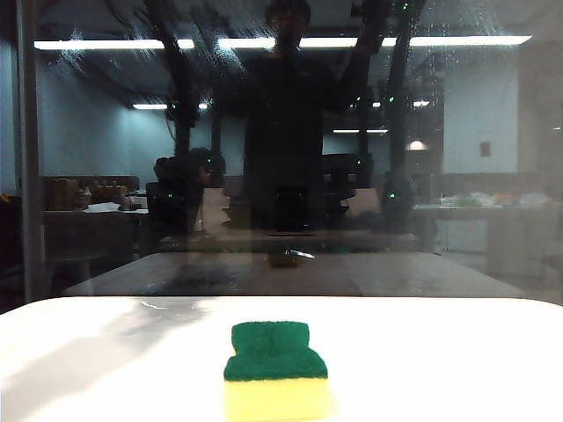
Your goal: Reach upward to find where there is water on the glass, pick up the sponge from the table, dry the water, and finally place the sponge back on the table.
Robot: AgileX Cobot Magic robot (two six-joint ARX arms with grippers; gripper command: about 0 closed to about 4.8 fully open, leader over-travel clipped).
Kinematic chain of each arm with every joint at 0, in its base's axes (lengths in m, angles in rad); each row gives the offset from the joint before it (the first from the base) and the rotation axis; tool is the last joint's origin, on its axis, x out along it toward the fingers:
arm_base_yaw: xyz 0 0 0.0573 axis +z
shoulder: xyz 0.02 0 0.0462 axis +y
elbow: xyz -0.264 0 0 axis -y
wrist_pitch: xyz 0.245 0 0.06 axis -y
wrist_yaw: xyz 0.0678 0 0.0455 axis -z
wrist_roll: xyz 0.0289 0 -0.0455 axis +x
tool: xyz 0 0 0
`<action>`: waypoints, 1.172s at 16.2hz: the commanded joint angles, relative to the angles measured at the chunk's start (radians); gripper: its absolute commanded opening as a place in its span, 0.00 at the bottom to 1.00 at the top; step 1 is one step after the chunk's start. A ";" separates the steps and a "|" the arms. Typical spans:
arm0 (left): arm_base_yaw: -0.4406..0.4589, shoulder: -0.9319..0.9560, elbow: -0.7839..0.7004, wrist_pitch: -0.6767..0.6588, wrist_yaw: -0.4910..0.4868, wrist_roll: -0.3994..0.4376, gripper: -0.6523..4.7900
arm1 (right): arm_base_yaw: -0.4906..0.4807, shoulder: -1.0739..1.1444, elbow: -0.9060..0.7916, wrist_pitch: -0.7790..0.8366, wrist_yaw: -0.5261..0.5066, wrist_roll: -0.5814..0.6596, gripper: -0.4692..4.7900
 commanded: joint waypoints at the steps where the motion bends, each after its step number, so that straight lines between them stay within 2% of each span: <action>1: 0.000 -0.005 0.006 0.010 0.002 0.006 0.11 | 0.001 -0.003 0.003 0.013 0.008 -0.003 0.08; 8: 0.000 -0.010 0.006 0.005 0.016 0.005 0.11 | 0.001 -0.006 0.003 0.013 0.008 -0.003 0.08; 11: 0.000 -0.010 0.006 -0.006 0.119 -0.001 0.11 | 0.001 -0.006 0.003 0.012 0.006 -0.003 0.08; 12: 0.000 -0.010 0.006 -0.005 0.199 -0.007 0.11 | 0.001 -0.006 0.003 0.010 -0.002 -0.003 0.08; 13: 0.000 -0.010 0.006 0.005 0.380 -0.067 0.11 | 0.001 -0.006 0.003 -0.004 -0.007 -0.003 0.08; 14: 0.001 -0.010 0.006 0.020 0.498 -0.123 0.11 | 0.001 -0.006 0.003 -0.019 -0.007 -0.003 0.08; 17: 0.001 -0.009 0.006 0.061 0.777 -0.230 0.11 | 0.001 -0.011 0.003 -0.062 -0.052 -0.007 0.08; 19: 0.001 -0.010 0.006 0.107 0.889 -0.290 0.11 | 0.001 -0.025 0.003 -0.062 -0.181 -0.052 0.08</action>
